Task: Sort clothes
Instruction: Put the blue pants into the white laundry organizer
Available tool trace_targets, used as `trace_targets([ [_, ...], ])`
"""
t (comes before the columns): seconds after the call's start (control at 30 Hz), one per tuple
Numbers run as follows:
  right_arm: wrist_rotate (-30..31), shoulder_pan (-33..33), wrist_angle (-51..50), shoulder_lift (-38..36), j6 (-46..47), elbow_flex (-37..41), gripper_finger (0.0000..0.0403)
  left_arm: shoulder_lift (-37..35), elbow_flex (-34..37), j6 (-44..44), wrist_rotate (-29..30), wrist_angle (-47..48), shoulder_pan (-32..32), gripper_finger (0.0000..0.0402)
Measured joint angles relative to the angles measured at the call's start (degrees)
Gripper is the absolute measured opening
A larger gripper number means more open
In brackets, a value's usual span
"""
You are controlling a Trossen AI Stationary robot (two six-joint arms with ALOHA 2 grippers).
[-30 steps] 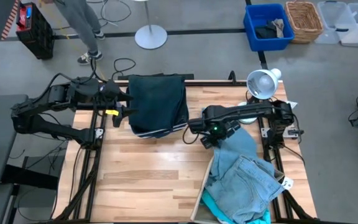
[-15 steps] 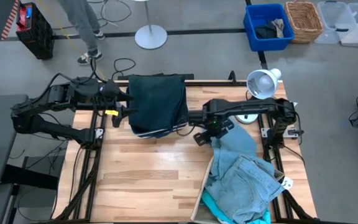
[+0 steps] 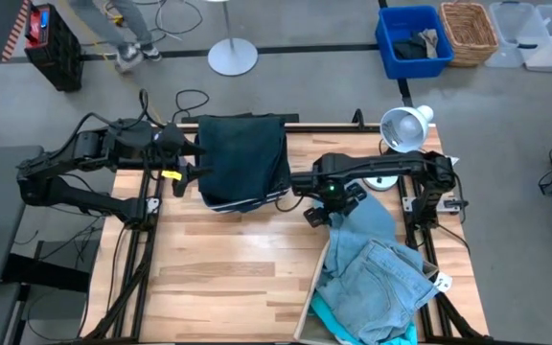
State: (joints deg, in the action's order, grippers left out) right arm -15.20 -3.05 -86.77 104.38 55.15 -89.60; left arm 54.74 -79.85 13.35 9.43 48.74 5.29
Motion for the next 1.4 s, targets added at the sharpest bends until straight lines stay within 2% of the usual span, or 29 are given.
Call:
trace_targets([
  [0.4, 0.07, 0.92, -1.83, 6.19, -1.4, 0.0, 0.029, 0.0, 0.02, -0.76, -0.02, -0.08, -0.01, 0.0271],
  [0.57, -1.23, 1.1, -1.21, 9.44, -2.17, 0.0, 0.0277, 0.0, 0.02, -0.97, -0.02, -0.03, 0.01, 0.0271],
  [0.63, -2.33, 1.19, -0.86, 10.49, -2.74, -0.02, 0.0259, 0.0, 0.02, -0.97, -0.13, 0.18, 0.01, 0.0271],
  [0.73, -3.93, 1.72, -0.54, 11.57, -3.16, 0.0, 0.0208, 0.0, 0.02, -0.92, -0.46, 0.26, 0.01, 0.0271],
  [0.97, -4.44, 2.37, 0.2, 12.15, -3.19, -0.02, 0.0029, -0.02, 0.02, -0.9, -0.61, 0.36, -0.01, 0.0271],
  [1.0, -4.44, 2.39, 0.06, 12.15, -3.42, -0.02, 0.0017, -0.02, 0.02, -1.01, -0.63, 0.36, -0.01, 0.0271],
  [1.13, -3.85, 2.39, -0.99, 11.14, -2.92, -0.2, 0.0011, -0.02, 0.02, -1.54, -0.66, 0.34, 0.01, 0.0271],
  [1.4, 4.89, 3.46, -3.29, 4.36, 3.23, -7.92, 0.0002, -0.02, 0.02, -1.15, -0.69, 0.29, -0.01, 0.0271],
])
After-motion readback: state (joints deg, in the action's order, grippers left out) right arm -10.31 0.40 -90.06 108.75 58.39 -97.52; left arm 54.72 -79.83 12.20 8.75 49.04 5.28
